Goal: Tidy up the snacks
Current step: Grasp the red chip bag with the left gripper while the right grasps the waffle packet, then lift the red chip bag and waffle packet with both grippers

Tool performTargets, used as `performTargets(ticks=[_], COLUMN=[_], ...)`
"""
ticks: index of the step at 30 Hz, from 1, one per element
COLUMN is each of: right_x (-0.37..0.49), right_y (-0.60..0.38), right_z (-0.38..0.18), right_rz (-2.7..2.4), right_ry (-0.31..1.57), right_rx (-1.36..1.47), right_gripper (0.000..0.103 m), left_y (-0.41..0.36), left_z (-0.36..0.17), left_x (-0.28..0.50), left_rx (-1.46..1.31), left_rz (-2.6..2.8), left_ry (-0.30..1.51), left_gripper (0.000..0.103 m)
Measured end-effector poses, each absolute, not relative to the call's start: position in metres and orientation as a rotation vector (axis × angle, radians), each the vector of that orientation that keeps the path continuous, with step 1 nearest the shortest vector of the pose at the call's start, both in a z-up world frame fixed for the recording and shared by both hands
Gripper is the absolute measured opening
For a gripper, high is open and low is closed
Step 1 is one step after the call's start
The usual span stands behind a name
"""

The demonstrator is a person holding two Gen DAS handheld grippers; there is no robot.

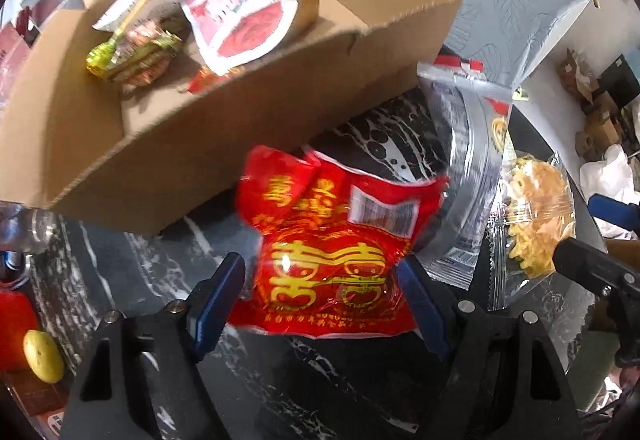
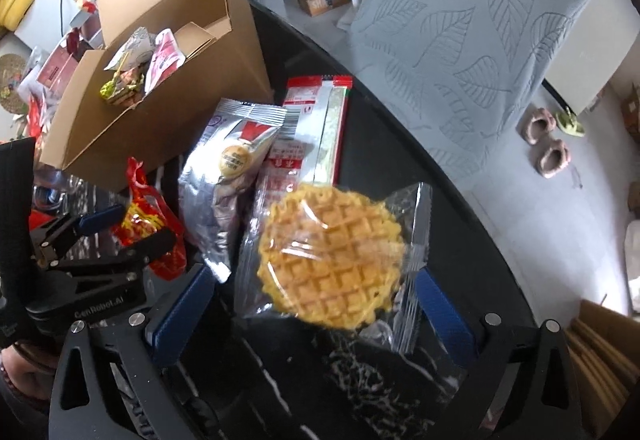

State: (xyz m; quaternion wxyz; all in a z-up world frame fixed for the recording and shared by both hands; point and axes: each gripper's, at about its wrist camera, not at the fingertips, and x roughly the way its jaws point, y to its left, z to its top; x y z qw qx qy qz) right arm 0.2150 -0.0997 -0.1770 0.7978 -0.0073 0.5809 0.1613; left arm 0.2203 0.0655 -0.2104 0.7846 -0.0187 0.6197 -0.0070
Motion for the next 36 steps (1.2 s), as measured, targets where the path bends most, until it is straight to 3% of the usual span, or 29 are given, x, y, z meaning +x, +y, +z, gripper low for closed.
performTargets(ticks=[23,31,36], right_x=[0.237,0.236,0.225], right_y=[-0.084,-0.085,-0.083], right_z=[-0.217,-0.219,-0.214], right_rz=[0.223,0.218,0.234], right_ry=[1.287,1.294,1.29], right_rx=[-0.139,-0.158,-0.149], right_gripper=[0.103,0.103,0.092], left_y=[0.067,0.081,0.086], left_z=[-0.227,-0.221,-0.224], left_x=[0.24,0.222,0.207], left_rx=[-0.057,-0.084,-0.126], left_rz=[0.005,0.017,0.024], left_ry=[1.301,1.291,1.314], left_gripper=[0.079,0.073,0.073])
